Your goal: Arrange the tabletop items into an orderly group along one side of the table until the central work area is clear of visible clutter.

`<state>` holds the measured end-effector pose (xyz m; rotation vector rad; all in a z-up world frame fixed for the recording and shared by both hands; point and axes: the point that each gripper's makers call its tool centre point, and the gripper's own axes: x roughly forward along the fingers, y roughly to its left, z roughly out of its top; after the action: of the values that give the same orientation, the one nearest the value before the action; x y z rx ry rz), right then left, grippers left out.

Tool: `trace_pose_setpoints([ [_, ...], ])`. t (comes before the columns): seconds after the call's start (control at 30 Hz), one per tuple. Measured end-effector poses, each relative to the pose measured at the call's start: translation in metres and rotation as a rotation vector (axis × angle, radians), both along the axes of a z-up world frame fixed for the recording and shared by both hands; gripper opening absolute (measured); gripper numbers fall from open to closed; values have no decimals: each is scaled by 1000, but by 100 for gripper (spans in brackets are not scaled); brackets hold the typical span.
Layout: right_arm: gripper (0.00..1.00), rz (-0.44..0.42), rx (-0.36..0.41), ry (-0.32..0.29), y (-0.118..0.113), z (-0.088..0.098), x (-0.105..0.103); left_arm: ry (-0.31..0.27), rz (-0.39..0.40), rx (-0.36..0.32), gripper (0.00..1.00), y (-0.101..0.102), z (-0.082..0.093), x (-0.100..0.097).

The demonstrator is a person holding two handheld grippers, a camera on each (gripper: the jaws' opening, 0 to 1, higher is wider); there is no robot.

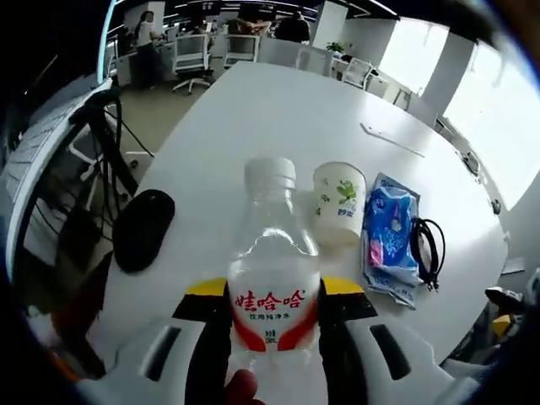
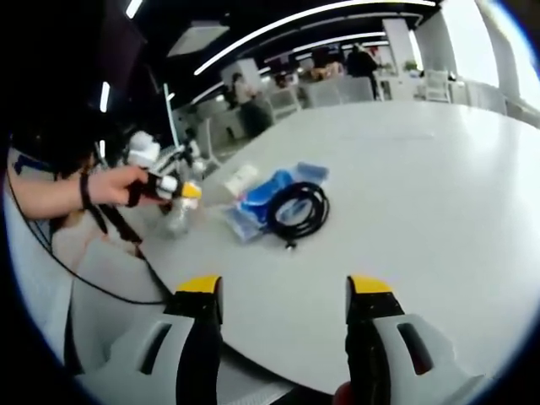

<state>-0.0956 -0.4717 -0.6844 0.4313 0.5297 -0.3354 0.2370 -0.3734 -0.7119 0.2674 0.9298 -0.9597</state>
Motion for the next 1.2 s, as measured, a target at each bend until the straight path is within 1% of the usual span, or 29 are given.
trace_pose_setpoints([
  [0.2,57,12,-3,-3,0,1,4,-23,-6,-23,38,3,8,-4],
  [0.37,57,17,-5,-6,1,2,5,-40,-21,-24,38,7,11,-7],
  [0.47,57,17,-4,-9,2,2,5,-61,-35,-24,38,11,14,-10],
  [0.53,57,17,-4,-10,2,2,5,-85,-54,-25,39,12,15,-12],
  [0.7,57,20,-2,-10,3,2,5,-118,-86,-19,38,16,17,-17],
  [0.97,57,20,-1,-14,4,2,5,-151,-84,-35,38,30,21,-22],
  [1.03,57,22,-1,-12,4,2,5,-174,-102,-36,38,32,22,-24],
  [1.13,57,28,-1,-11,6,2,6,-232,-157,-38,38,35,23,-28],
  [1.2,57,31,-2,-11,6,2,7,-234,-159,-36,38,37,22,-28],
])
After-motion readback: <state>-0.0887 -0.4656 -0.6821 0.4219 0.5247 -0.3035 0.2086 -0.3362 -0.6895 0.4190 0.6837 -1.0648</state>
